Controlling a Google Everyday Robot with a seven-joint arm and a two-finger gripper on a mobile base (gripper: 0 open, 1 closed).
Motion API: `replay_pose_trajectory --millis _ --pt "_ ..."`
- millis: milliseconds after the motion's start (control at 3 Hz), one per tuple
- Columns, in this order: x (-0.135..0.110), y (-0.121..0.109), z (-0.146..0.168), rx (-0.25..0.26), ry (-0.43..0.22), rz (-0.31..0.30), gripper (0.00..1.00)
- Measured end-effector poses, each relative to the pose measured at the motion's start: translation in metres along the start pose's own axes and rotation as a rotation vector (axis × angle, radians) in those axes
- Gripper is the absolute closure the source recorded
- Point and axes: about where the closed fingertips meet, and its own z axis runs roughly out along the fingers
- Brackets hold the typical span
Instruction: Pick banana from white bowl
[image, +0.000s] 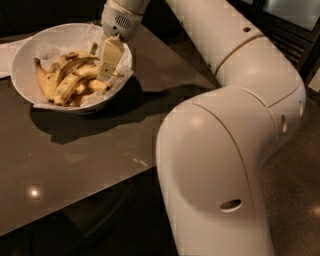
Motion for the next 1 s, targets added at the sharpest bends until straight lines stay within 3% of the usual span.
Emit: replay_pose_trajectory --millis 333,1000 --pt "-0.004 0.001 0.001 -0.011 0.010 0.034 0.34" --pt "-0.001 -0.018 -0.008 0.040 0.026 0.081 0.34"
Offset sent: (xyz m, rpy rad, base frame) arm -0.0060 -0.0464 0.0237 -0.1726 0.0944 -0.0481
